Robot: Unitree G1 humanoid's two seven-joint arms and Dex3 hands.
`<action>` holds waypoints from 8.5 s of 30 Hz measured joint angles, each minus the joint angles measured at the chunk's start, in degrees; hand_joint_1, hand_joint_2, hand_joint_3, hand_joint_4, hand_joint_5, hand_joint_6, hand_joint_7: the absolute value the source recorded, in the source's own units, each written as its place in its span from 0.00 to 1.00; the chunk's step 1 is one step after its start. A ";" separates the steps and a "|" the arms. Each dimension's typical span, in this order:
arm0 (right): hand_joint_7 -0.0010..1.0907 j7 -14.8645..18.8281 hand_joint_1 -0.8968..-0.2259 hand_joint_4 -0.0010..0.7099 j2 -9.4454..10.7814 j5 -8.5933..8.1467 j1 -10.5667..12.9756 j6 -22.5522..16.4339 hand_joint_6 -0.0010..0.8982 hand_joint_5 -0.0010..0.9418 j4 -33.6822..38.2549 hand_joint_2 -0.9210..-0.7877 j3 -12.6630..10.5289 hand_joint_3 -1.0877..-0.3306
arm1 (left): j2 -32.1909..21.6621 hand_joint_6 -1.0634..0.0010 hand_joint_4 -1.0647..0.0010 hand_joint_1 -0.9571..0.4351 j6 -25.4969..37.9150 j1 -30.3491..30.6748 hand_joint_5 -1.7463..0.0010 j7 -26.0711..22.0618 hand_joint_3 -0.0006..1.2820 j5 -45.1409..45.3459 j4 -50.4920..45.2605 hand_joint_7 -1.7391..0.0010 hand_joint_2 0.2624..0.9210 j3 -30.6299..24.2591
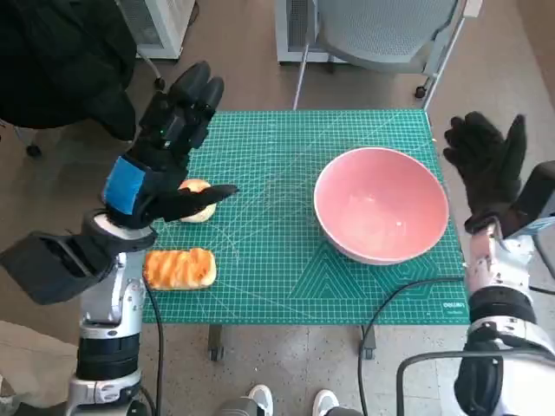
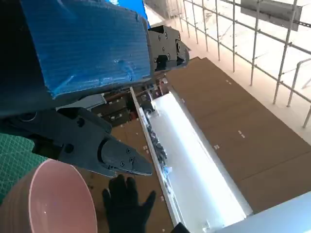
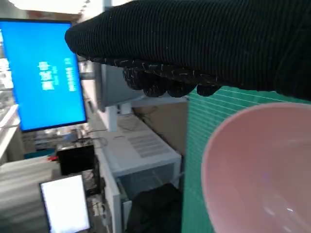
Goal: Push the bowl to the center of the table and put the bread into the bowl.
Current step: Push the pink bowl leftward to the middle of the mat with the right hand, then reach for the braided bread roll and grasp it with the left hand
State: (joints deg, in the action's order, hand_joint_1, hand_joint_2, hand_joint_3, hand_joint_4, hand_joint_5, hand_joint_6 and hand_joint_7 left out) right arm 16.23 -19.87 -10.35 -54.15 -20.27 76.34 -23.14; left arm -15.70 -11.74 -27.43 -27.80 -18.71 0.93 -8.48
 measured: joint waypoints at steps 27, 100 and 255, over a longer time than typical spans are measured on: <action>0.05 -0.15 0.27 0.55 1.36 0.50 1.48 1.95 0.53 0.01 0.15 0.00 -1.60 0.26 | -2.86 1.00 0.99 0.52 6.42 3.03 1.00 1.64 0.02 -0.23 -9.11 0.85 1.00 -1.82; 0.02 -1.05 0.29 0.56 10.42 2.87 2.64 1.03 0.54 0.00 0.17 0.00 -1.04 0.21 | -4.34 1.00 1.00 0.53 11.28 5.65 1.00 3.72 0.58 -0.25 -15.07 0.87 0.45 -3.01; 0.00 39.60 0.24 0.33 10.77 -14.19 -3.31 -21.84 0.33 0.00 -20.23 0.00 2.26 0.37 | -8.62 1.00 1.00 0.56 14.73 9.24 1.00 5.24 0.34 0.86 -21.22 0.99 0.50 -3.96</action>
State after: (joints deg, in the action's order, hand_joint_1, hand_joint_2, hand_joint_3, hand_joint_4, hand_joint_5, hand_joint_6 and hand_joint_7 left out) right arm 55.83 -9.10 -24.53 -57.46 -42.12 56.12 -20.88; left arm -24.31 2.98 -18.19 -22.55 -17.85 -20.29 -12.44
